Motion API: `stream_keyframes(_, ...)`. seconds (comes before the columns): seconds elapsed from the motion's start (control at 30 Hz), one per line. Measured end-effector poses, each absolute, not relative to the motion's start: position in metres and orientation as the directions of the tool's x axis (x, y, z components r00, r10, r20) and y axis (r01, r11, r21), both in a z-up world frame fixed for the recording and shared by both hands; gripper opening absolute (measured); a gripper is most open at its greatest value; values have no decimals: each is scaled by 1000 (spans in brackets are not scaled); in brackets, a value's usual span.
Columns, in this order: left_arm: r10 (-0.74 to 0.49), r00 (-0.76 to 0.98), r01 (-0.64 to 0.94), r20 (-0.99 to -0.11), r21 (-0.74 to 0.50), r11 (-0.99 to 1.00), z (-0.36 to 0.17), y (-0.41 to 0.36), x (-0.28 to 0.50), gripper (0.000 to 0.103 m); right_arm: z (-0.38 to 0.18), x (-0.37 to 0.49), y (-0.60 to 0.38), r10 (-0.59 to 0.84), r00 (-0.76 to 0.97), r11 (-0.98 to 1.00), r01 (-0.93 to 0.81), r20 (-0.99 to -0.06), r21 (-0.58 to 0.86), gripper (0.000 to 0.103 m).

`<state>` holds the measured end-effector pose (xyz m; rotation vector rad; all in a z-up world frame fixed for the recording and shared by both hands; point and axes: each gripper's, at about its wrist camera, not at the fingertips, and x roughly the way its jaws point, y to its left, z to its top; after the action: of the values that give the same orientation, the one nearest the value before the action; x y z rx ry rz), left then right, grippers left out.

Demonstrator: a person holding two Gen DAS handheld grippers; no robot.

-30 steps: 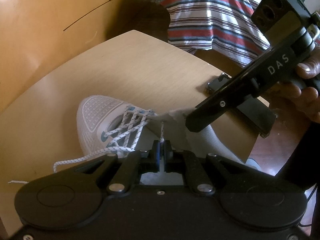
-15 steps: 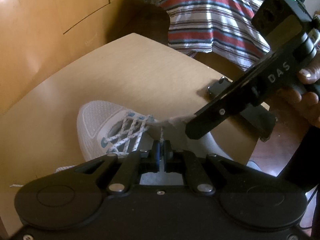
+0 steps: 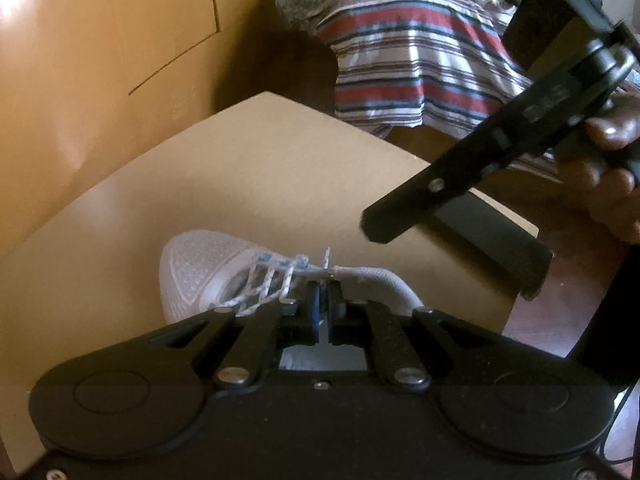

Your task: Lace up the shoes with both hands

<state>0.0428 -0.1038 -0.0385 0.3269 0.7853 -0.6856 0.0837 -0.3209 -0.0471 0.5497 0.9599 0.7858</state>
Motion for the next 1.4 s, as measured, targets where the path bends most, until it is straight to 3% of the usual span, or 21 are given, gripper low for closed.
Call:
stream_keyframes(0.5, -443, 512, 671, -736, 20, 742, -40, -107, 43, 1, -66, 91, -296, 753, 404, 638, -253, -520, 728, 14)
stream_keyframes(0.63, -439, 514, 665, -737, 19, 747, -40, -106, 42, 2, -67, 90, -293, 756, 407, 632, -251, -513, 733, 6)
stream_keyframes(0.7, -431, 521, 663, -737, 30, 748, -40, -106, 42, 9, -65, 87, -292, 749, 419, 641, -259, -514, 723, 5)
stream_keyframes(0.73, -422, 532, 659, -734, 46, 751, -39, -106, 40, 26, -64, 86, -292, 743, 431, 646, -262, -512, 717, 4)
stream_keyframes(0.77, -417, 544, 651, -728, 53, 757, -37, -104, 38, 30, -62, 86, -295, 737, 441, 651, -264, -512, 711, 2)
stream_keyframes(1.0, -412, 564, 648, -716, 75, 758, -32, -97, 29, 38, -34, 88, -325, 690, 553, 679, -272, -466, 682, 2)
stream_keyframes(1.2, -399, 575, 643, -714, 93, 760, -29, -91, 23, 41, 10, 86, -380, 521, 756, 779, -231, -396, 582, 2)
stream_keyframes(1.4, -395, 587, 645, -707, 112, 756, -26, -80, 14, 44, 48, 75, -461, 266, 914, 854, -76, -305, 514, 2)
